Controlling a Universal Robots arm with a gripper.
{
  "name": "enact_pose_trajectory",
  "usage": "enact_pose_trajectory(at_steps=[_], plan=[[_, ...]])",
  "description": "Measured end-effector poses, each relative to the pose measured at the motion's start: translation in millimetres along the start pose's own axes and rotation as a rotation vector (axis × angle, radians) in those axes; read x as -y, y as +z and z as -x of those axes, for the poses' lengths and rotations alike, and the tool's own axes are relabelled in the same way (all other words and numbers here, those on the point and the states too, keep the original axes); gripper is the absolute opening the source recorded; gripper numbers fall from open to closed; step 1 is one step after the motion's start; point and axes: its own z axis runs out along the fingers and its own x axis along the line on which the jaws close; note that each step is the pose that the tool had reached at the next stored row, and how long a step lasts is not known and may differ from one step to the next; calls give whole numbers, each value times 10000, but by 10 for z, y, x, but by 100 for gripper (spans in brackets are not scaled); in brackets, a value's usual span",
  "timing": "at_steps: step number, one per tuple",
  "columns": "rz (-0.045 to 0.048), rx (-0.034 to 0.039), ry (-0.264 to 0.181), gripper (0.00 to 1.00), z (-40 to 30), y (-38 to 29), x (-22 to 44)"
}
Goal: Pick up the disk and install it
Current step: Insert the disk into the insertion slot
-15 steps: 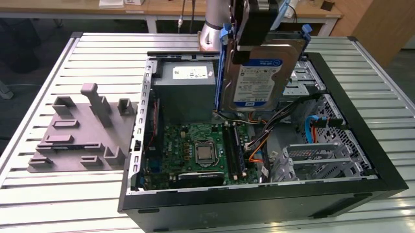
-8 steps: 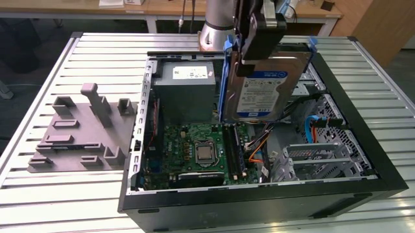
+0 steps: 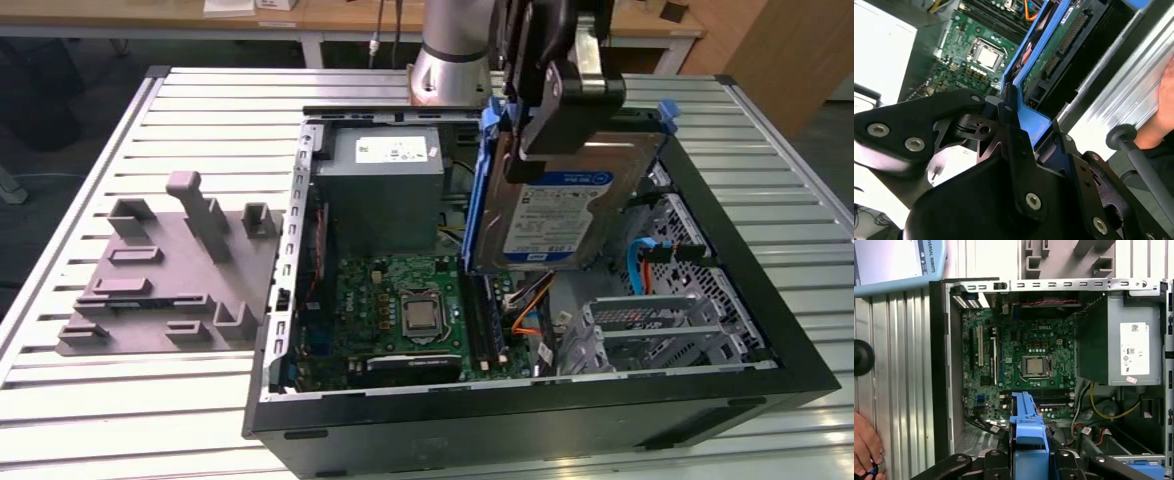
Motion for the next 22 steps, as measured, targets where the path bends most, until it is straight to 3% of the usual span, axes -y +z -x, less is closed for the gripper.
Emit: enact_pose_trajectory(at_steps=[3, 12, 19, 22], plan=[[0, 4, 0, 36, -91, 18, 22], [10, 10, 0, 36, -235, 56, 186], [15, 10, 0, 36, -251, 60, 218], [25, 9, 0, 36, -255, 65, 272]])
